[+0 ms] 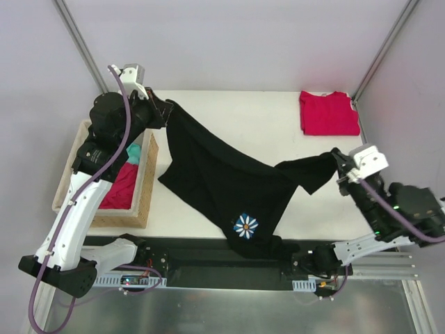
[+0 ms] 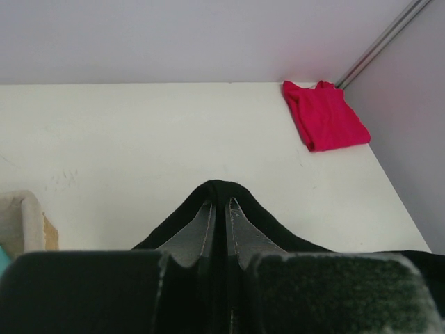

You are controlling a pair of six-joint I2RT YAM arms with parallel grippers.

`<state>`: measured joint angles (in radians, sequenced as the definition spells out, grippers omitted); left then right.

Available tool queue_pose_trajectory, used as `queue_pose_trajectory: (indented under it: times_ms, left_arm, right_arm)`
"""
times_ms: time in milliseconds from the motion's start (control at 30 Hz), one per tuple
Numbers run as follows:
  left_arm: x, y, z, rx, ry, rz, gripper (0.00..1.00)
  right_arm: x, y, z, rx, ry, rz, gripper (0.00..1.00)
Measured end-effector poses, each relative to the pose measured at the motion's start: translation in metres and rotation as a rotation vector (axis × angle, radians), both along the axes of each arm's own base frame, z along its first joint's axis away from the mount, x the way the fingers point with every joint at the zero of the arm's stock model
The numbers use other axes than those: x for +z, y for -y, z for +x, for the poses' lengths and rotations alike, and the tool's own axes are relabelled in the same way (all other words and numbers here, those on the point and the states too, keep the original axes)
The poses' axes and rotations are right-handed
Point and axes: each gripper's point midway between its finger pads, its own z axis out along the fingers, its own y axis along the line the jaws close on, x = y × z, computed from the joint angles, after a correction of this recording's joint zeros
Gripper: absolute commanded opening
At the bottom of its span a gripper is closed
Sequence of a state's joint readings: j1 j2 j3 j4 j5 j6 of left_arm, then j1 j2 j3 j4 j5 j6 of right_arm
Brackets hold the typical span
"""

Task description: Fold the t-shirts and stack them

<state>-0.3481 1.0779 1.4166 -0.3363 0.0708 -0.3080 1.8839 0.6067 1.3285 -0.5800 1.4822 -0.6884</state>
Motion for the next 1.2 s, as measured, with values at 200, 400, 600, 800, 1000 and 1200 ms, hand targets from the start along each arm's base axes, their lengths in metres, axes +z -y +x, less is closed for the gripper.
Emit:
queue_pose_trajectory:
  times_ms: [200,400,600,800,1000,1200]
  left_arm:
    - [-0.015,0.002,0.0,-0.006,-0.03,0.011,0.0]
    - [-0.031,0.001,-0.002,-0.005,-0.06,0.022,0.0]
    - [-0.043,-0.001,-0.009,-0.005,-0.075,0.028,0.0]
    - [-0.047,-0.001,-0.008,-0.005,-0.083,0.032,0.0]
    - [-0.041,-0.005,-0.007,0.017,-0.069,0.042,0.0]
    - [0.008,-0.014,-0.008,0.051,0.027,0.038,0.0]
  right_arm:
    - [-0.05,-0.006,0.008,-0.221,0.008,-0.101,0.01]
    - [-0.104,-0.041,0.025,-0.401,-0.006,-0.253,0.01]
    - [-0.152,-0.07,0.069,-0.576,-0.106,-0.388,0.01]
    - [-0.152,-0.053,0.123,-0.718,-0.168,-0.276,0.01]
    - [-0.052,0.009,0.181,-0.888,-0.04,-0.001,0.01]
    - [0.047,0.032,0.193,-0.732,0.136,0.11,0.01]
